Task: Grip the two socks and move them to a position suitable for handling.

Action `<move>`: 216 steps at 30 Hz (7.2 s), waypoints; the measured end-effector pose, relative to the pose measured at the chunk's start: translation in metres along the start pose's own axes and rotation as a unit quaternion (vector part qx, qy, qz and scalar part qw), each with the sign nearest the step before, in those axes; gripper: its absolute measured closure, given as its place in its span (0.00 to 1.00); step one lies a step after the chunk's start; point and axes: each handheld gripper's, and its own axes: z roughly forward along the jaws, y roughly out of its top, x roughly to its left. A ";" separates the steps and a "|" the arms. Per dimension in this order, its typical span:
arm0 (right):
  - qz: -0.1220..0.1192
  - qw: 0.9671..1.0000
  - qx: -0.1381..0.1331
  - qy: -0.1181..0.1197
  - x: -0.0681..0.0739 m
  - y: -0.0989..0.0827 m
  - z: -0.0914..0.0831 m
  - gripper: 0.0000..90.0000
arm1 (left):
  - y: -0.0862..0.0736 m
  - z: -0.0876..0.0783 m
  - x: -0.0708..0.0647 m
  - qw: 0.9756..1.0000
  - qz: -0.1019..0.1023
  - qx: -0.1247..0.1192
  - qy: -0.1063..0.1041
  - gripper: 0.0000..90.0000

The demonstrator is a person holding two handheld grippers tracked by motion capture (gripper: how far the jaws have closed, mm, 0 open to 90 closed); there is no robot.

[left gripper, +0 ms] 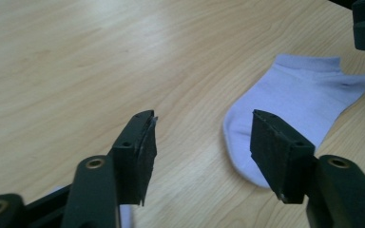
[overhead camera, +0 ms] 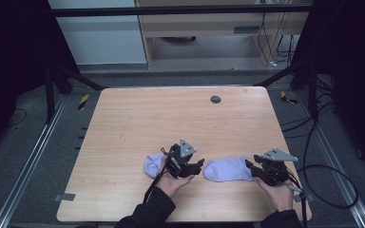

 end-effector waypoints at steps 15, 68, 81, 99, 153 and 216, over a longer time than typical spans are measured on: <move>-0.032 0.997 -0.018 0.063 0.041 0.028 0.005 0.49 | -0.031 -0.064 0.071 0.997 -0.038 -0.010 0.060 0.36; -0.167 0.967 0.081 0.176 0.190 0.053 0.138 0.75 | -0.107 -0.048 0.097 0.987 -0.105 0.089 0.084 0.80; -0.136 0.973 0.056 0.176 0.191 0.062 0.128 0.92 | -0.107 -0.048 0.098 0.988 -0.104 0.086 0.074 0.96; -0.032 0.991 -0.011 0.133 0.177 0.094 0.133 0.91 | -0.109 -0.059 0.097 0.990 -0.091 0.091 0.052 0.96; -0.017 0.992 0.063 0.112 0.161 0.080 0.145 0.97 | -0.105 -0.076 0.113 0.983 -0.123 0.069 0.114 0.98; 0.030 0.999 0.023 0.022 0.000 -0.003 -0.006 0.57 | -0.025 -0.031 0.022 0.999 -0.035 0.002 0.013 0.56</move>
